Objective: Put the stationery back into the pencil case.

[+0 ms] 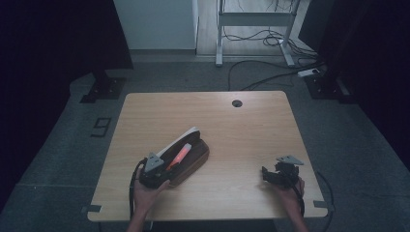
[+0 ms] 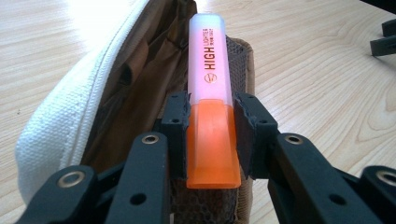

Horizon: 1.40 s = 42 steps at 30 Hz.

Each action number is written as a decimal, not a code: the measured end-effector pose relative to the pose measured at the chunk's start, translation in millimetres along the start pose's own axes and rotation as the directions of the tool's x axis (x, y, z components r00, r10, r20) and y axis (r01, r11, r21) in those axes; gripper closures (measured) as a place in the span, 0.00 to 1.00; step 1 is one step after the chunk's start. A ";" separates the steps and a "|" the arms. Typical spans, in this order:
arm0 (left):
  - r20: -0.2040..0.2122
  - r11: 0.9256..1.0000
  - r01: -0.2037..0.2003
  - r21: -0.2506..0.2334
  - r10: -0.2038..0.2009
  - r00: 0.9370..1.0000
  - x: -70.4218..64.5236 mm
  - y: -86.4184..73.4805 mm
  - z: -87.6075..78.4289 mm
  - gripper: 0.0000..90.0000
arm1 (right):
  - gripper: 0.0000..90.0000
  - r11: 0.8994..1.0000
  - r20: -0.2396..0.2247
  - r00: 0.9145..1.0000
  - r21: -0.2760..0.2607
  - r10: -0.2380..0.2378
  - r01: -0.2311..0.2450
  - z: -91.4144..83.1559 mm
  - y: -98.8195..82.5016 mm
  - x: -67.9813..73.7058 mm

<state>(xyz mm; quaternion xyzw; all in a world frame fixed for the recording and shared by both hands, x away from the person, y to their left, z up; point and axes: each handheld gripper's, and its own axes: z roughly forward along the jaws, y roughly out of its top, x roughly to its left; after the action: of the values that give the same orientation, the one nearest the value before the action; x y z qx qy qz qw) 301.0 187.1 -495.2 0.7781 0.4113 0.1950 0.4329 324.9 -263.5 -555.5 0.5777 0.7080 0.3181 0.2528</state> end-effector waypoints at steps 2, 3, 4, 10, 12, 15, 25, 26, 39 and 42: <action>-0.004 1.000 0.002 -0.001 -0.002 1.000 1.0 0.1 0.4 0.75 | 0.16 1.000 0.000 1.000 0.000 0.000 0.000 0.0 0.0 0.0; -0.006 1.000 0.003 0.001 -0.003 1.000 1.9 0.1 0.7 0.75 | 0.16 1.000 0.000 1.000 0.000 0.000 0.000 0.0 0.0 0.0; -0.009 1.000 0.003 0.003 -0.003 1.000 2.4 0.0 1.1 0.75 | 0.16 1.000 0.000 1.000 0.000 0.000 0.000 0.0 0.0 0.0; -0.018 1.000 0.007 0.009 -0.007 1.000 4.0 0.0 3.0 0.75 | 0.16 1.000 0.000 1.000 0.000 0.000 0.000 0.0 0.0 0.0; -0.019 1.000 0.008 0.011 -0.008 1.000 5.0 0.1 3.3 0.75 | 0.16 1.000 0.000 1.000 0.000 0.000 0.000 0.0 0.0 0.0; -0.028 1.000 0.010 0.020 -0.009 1.000 6.8 -0.3 4.8 0.75 | 0.16 1.000 0.000 1.000 0.000 0.001 -0.001 0.0 0.0 0.0; -0.083 1.000 0.007 0.021 -0.006 0.997 7.5 -1.2 5.4 0.74 | 0.16 1.000 0.000 1.000 0.000 0.001 -0.001 0.0 0.0 0.1; -0.083 1.000 0.008 0.018 -0.007 0.996 7.5 -1.2 4.8 0.71 | 0.16 1.000 0.000 1.000 0.000 0.000 0.000 0.0 0.0 0.0; -0.085 1.000 0.011 -0.029 -0.014 0.996 3.3 -2.4 -9.2 0.58 | 0.16 1.000 0.000 1.000 0.000 0.001 -0.001 0.0 0.0 0.0; -0.073 0.999 0.016 -0.051 -0.020 0.997 1.9 -1.2 -16.5 0.57 | 0.16 1.000 0.000 1.000 0.000 0.000 0.000 0.1 0.0 -0.2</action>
<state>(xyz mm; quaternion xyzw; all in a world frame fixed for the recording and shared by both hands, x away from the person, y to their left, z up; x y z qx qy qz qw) 290.6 197.5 -487.3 0.7554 0.4290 0.2300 0.4386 325.0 -263.6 -555.5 0.5776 0.7080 0.3182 0.2527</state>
